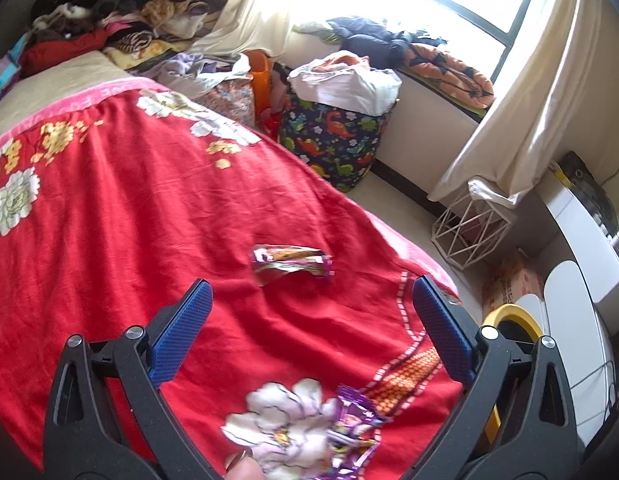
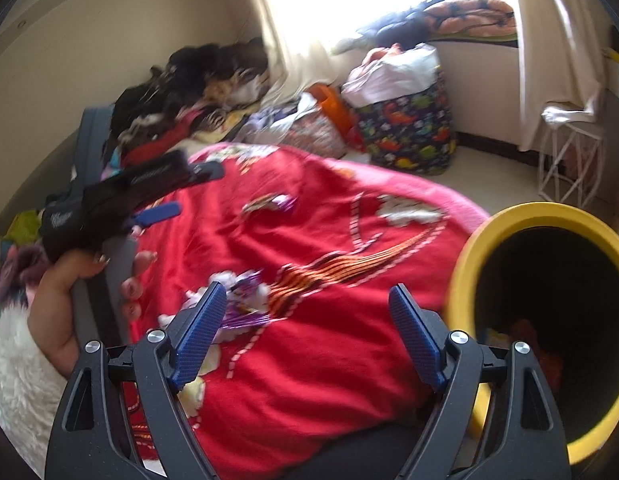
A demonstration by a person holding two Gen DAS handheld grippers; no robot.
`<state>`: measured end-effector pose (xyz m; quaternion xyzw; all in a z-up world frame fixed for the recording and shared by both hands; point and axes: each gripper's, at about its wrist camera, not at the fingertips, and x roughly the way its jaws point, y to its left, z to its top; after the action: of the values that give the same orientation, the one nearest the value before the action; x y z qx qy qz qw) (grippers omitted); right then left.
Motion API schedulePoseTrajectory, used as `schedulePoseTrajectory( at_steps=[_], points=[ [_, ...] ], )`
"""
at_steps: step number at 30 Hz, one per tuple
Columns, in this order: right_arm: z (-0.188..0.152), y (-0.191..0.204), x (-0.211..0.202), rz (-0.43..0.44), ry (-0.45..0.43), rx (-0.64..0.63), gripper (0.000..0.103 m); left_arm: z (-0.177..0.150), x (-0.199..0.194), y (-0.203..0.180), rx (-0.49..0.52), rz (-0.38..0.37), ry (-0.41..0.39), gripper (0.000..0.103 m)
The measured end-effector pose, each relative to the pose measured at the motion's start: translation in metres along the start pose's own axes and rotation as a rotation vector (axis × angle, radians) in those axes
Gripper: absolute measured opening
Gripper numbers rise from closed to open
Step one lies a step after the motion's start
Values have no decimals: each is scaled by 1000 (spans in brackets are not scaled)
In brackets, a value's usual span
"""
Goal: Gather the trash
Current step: 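Grasp the small silver wrapper with the left tool while the right tool grasps the purple wrapper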
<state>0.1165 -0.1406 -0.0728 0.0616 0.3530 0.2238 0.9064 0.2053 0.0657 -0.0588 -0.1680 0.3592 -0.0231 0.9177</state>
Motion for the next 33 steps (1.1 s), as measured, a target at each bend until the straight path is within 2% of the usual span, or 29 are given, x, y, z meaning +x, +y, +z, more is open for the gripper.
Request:
schedulePoseTrajectory(
  at_steps=[4,9,12,14,17,19,20,22,29,31,33],
  points=[
    [0,21,24,26,38,-33,80,1,13,18,-45,13,21,92],
    [1,36,50,47,75,-49,79,1,30,39,-117,-8,63,80],
    [1,37,71,76,116,-20,76,2,40,48,-167,-49,83,72],
    [1,36,81,89,136,-4,72,3,46,53,-199,-77,94,68],
    [1,36,95,113,165,15,60,3,55,58,-238,-96,113,59],
    [-1,37,103,146,194,19,33,4,60,59,-263,-109,121,55],
    [-3,38,104,160,205,13,26,5,63,60,-276,-117,125,52],
    [-8,41,103,162,208,-10,23,5,68,59,-292,-128,134,50],
    [-12,30,78,150,166,-4,19,0,88,62,-359,-129,160,45],
    [-11,25,67,136,145,1,19,1,92,61,-367,-124,158,40],
    [-9,19,59,120,130,-2,19,3,95,61,-369,-118,161,29]
  ],
)
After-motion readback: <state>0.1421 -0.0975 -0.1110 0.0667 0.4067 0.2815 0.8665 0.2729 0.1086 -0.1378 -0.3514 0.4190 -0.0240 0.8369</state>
